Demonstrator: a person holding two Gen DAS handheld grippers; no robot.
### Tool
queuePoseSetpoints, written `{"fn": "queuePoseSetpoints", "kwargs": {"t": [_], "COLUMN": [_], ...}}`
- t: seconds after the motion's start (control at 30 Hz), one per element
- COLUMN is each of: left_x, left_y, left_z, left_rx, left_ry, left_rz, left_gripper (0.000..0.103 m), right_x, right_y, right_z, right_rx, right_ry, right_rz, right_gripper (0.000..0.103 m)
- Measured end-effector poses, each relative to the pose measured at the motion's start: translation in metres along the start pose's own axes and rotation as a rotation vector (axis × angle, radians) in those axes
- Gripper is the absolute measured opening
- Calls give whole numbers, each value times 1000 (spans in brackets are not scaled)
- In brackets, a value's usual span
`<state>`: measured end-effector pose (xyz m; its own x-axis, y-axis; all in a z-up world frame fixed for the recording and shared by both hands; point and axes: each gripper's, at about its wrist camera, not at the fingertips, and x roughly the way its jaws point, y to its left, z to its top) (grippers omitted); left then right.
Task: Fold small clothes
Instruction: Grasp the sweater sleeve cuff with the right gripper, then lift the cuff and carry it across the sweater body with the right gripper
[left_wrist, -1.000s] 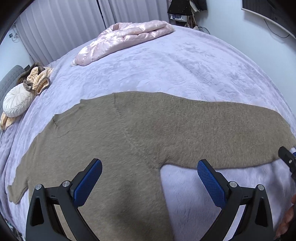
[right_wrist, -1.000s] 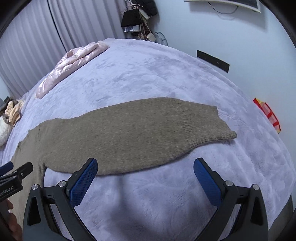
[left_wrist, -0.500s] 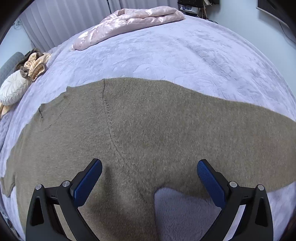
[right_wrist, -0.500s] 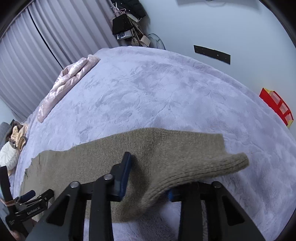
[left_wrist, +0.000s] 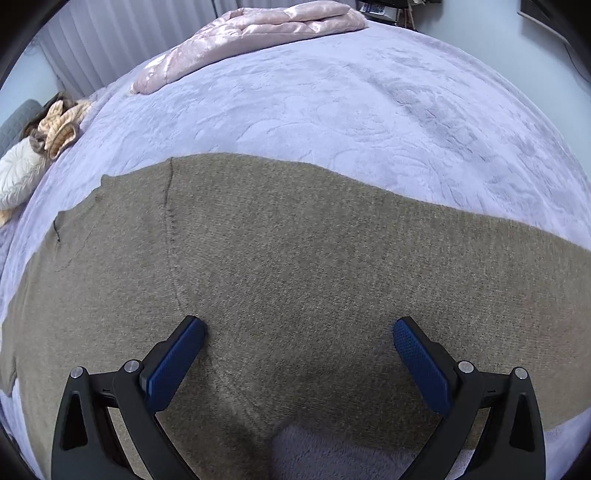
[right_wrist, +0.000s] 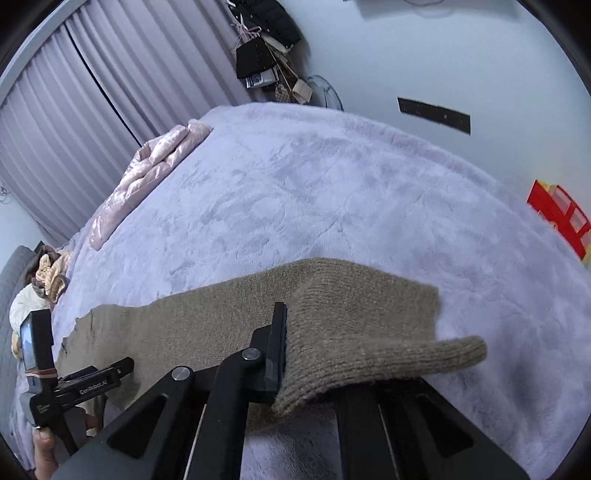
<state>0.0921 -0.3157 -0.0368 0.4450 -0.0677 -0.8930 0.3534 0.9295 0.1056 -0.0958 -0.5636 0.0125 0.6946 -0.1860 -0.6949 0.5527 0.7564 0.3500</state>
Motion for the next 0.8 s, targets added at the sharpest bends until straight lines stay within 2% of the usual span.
{"fn": "queuePoseSetpoints", "kwargs": {"t": [0.1, 0.27, 0.4, 0.57, 0.73, 0.8], "left_x": [2, -9, -19, -19, -20, -19], "left_y": [-2, 15, 29, 50, 84, 103], "left_z": [0, 3, 1, -3, -15, -19], "left_rx": [11, -22, -34, -43, -75, -105], "left_ry": [5, 8, -13, -3, 6, 11], "left_rz": [0, -64, -64, -77, -79, -36], "left_gripper": [103, 103, 103, 103, 103, 103], "right_x": [-10, -18, -25, -28, -51, -61], "right_y": [11, 22, 29, 36, 81, 103], "right_z": [3, 8, 12, 11, 12, 14], "right_rx": [-46, -65, -81, -87, -177, -214], "right_ry": [-35, -50, -66, -58, -131, -165], "right_rz": [-51, -98, -141, -201, -214, -207], "right_gripper": [6, 6, 6, 6, 6, 6]}}
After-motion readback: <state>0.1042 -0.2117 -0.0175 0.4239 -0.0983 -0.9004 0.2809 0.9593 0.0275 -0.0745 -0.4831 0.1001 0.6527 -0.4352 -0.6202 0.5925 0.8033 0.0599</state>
